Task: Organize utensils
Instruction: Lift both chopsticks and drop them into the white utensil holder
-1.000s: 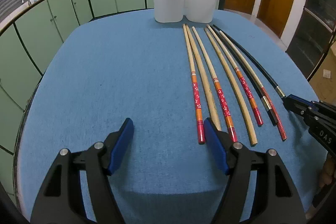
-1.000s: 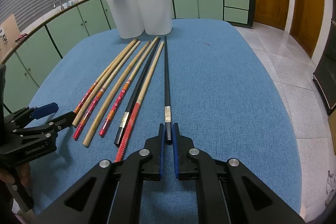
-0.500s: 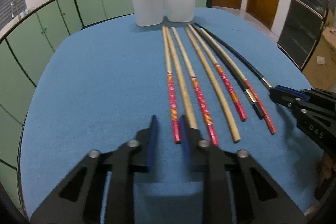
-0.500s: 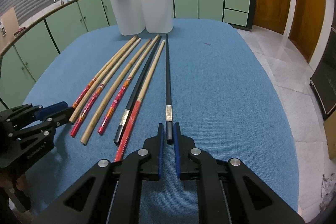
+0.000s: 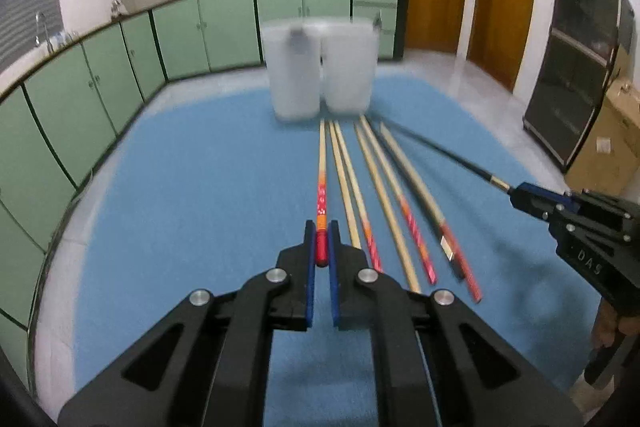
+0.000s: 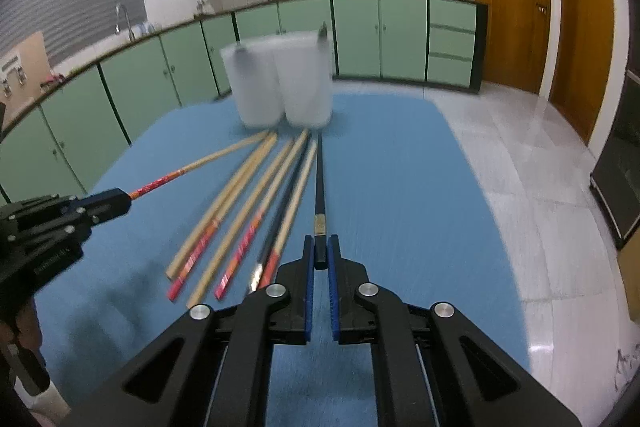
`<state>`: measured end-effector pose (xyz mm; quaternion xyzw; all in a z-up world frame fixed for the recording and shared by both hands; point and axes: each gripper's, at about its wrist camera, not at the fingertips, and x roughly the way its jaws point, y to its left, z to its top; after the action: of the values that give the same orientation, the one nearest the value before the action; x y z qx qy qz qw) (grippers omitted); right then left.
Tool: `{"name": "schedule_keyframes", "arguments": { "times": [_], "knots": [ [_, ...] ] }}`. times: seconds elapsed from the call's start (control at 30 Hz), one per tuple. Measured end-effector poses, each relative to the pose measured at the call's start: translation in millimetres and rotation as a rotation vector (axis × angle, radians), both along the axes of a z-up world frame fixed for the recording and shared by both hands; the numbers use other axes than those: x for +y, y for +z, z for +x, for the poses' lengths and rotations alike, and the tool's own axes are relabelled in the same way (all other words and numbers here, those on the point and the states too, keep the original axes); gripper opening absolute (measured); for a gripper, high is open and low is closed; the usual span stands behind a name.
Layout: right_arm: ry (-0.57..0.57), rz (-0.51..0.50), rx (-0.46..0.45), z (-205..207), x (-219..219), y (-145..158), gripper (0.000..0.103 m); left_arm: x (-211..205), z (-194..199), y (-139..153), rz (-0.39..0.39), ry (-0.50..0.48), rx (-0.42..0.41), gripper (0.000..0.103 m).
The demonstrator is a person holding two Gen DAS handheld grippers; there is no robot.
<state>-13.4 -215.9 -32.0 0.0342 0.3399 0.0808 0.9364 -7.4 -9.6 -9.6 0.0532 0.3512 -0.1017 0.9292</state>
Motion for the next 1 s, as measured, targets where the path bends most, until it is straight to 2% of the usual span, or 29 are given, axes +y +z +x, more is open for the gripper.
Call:
{"name": "schedule_keyframes", "arguments": {
  "times": [0.27, 0.4, 0.6, 0.77, 1.0],
  "knots": [
    [-0.002, 0.040, -0.126, 5, -14, 57, 0.006, 5, 3, 58, -0.045, 0.009, -0.117, 0.005],
    [0.001, 0.070, -0.152, 15, -19, 75, 0.006, 6, 13, 78, -0.066, 0.011, -0.148, 0.005],
    [0.015, 0.105, -0.160, 39, -27, 99, 0.006, -2, 36, 93, -0.069, -0.005, -0.161, 0.005],
    [0.042, 0.118, -0.166, 65, -29, 120, 0.006, 0, 57, 104, -0.103, -0.007, -0.161, 0.005],
    [0.091, 0.141, -0.161, 84, -30, 135, 0.006, 1, 70, 122, -0.112, -0.008, -0.193, 0.005]
  ]
}}
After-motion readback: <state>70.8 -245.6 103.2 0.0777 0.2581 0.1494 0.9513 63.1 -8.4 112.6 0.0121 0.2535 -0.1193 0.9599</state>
